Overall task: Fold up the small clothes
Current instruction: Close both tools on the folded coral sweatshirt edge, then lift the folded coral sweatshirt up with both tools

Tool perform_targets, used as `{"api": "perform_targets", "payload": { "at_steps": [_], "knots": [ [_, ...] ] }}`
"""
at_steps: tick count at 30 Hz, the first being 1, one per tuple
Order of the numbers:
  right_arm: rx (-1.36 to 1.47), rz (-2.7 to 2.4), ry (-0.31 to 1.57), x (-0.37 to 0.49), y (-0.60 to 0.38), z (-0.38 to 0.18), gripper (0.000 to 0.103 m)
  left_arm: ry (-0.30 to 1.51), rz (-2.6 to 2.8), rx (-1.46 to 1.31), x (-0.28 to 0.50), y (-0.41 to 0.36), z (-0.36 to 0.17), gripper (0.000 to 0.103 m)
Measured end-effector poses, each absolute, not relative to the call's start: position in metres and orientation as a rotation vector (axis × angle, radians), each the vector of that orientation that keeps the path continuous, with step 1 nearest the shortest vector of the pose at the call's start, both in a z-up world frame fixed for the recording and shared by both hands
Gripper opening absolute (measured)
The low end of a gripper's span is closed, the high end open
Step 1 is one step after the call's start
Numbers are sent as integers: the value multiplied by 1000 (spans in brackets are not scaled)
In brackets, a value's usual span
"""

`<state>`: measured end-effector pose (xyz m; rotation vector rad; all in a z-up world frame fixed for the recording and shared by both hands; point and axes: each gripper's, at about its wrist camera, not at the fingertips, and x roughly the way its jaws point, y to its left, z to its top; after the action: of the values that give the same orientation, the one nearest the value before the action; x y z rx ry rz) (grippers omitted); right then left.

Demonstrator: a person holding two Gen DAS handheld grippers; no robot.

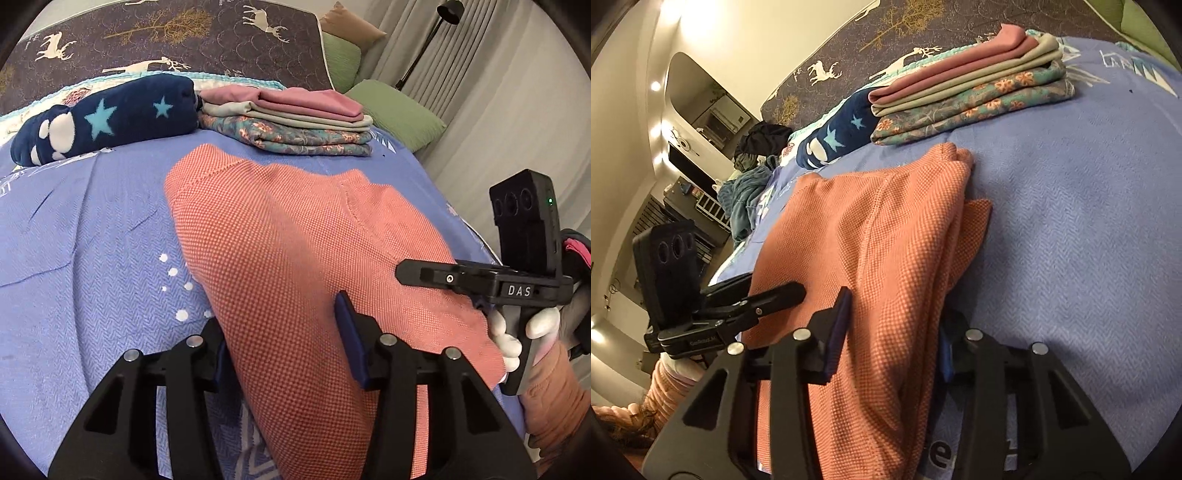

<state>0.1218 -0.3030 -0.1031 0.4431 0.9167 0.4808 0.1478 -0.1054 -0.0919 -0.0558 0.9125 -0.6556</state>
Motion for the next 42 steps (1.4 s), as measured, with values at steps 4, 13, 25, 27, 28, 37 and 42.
{"api": "perform_targets", "payload": {
  "at_steps": [4,13,25,27,28,37,42],
  "knots": [
    [385,455,958,112,-306,-97,50,926,-658,-64,145,-96,-91,50],
    [393,473,1012,110,-311,-103,72,945,-694,-103,147,-89,-100,56],
    [447,464,891,116,-301,-89,26,845,-651,23,128,-109,-74,31],
    [431,466,842,105,-298,-73,25,796,-650,43,117,-109,-58,30],
    [413,464,809,96,-297,-62,24,771,-654,47,111,-109,-49,29],
    [292,440,560,25,-288,18,24,559,-675,70,52,-110,23,28],
    [251,425,449,-3,-286,54,24,473,-686,77,30,-111,54,27]
  ]
}}
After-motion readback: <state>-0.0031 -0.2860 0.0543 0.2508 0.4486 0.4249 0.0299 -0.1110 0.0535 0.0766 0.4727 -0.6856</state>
